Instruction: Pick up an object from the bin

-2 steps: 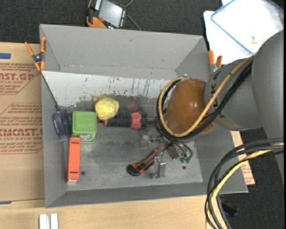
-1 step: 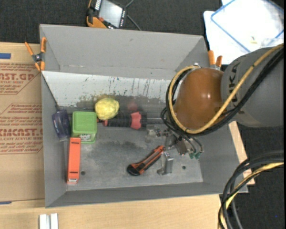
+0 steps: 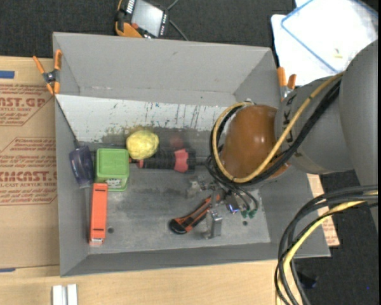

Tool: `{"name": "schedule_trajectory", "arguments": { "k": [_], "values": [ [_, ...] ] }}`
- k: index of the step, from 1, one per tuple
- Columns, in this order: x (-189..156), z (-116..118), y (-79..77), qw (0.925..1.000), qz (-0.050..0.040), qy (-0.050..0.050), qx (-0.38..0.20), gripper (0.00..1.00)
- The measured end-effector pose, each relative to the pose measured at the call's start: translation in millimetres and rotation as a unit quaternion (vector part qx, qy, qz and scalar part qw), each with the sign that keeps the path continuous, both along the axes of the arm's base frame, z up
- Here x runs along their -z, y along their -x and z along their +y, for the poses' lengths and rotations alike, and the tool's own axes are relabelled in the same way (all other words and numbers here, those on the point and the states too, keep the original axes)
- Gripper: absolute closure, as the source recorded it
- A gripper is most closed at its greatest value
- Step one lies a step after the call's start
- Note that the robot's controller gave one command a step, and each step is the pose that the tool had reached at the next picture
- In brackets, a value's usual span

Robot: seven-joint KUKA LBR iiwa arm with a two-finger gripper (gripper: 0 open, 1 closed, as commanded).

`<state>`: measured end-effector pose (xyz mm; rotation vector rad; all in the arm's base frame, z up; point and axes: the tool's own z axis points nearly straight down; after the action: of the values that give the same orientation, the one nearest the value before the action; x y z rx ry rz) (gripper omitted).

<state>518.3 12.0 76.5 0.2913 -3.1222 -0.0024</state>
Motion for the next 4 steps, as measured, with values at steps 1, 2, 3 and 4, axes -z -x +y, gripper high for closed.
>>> {"name": "schedule_trajectory", "arguments": {
  "k": [1, 2, 3, 4],
  "values": [
    [6.2, 10.5, 13.3, 0.9972, -0.0122, 0.001, -0.074, 0.00],
    [0.5, 1.1, 0.1, 1.0000, -0.0003, 0.000, -0.001, 1.00],
    [0.2, 1.1, 0.2, 1.0000, -0.0002, 0.000, -0.001, 1.00],
    [-21.9, 1.5, 1.2, 1.0000, 0.0014, 0.000, -0.002, 1.00]
  ]
}}
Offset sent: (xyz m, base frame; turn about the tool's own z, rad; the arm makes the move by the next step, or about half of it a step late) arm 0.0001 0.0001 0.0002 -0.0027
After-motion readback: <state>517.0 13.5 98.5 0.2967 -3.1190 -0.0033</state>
